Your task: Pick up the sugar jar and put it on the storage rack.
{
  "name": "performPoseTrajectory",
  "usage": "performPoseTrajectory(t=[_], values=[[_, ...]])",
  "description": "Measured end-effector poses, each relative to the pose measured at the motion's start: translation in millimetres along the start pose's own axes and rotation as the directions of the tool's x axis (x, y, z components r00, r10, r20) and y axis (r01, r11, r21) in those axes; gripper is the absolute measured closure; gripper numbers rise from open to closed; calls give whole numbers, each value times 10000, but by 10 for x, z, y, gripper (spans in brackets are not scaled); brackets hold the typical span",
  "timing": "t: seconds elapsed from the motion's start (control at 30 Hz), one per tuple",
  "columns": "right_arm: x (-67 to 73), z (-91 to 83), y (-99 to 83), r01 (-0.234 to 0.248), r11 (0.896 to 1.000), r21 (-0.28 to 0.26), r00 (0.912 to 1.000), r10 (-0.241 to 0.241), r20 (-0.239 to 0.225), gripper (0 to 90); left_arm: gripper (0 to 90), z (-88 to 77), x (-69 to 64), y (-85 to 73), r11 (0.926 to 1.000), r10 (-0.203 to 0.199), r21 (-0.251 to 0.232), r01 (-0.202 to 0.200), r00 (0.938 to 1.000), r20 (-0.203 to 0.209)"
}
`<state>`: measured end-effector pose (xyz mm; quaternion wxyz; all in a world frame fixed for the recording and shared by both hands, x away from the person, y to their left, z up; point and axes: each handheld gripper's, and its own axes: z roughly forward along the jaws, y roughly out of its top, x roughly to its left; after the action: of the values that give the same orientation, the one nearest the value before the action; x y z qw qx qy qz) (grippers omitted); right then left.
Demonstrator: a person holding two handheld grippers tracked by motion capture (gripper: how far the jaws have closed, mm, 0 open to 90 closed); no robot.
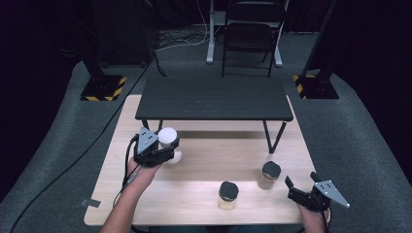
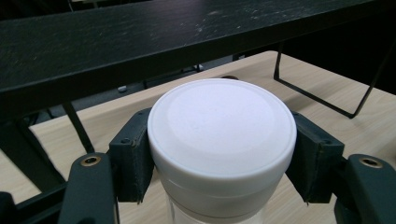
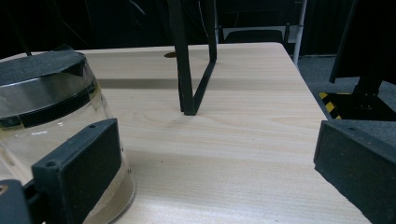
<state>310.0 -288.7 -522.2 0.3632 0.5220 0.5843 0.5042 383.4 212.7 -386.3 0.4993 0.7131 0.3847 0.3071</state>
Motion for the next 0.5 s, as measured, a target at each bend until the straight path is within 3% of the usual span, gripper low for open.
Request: performPoseTrajectory(t=[0.5], values=[[-6, 1, 1, -52, 10000, -8, 10000, 52, -4, 0, 331, 31, -76, 226, 9998, 144, -118, -139, 9989, 448]])
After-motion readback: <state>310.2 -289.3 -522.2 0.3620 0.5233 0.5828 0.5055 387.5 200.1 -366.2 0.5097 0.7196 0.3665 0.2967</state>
